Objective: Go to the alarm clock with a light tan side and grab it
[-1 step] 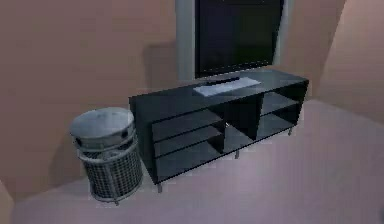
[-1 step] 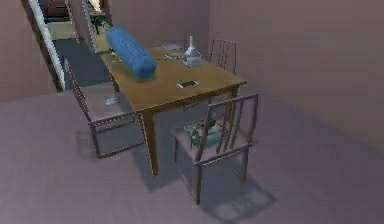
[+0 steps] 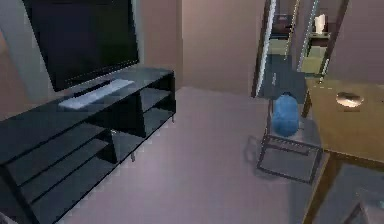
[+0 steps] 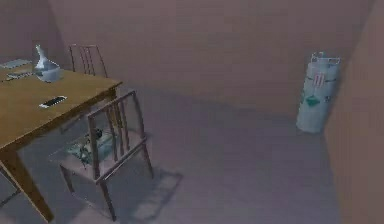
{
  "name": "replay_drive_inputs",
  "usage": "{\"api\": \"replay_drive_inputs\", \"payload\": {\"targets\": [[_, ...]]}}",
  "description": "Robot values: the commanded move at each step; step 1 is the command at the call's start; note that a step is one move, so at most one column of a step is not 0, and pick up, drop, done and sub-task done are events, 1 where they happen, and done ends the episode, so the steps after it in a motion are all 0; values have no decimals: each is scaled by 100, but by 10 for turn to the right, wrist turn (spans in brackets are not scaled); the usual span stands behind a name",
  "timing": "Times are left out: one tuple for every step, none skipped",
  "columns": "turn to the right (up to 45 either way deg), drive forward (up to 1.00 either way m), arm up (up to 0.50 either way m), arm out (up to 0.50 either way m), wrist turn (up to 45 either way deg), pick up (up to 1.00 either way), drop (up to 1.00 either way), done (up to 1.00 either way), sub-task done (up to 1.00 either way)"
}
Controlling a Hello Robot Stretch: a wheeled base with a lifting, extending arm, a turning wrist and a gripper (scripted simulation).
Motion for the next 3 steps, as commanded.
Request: {"api": "replay_drive_inputs", "payload": {"targets": [[0,100,0,0,0,0,0,0,0],[0,45,0,0,0,0,0,0,0],[360,0,0,0,0,0,0,0,0]]}}
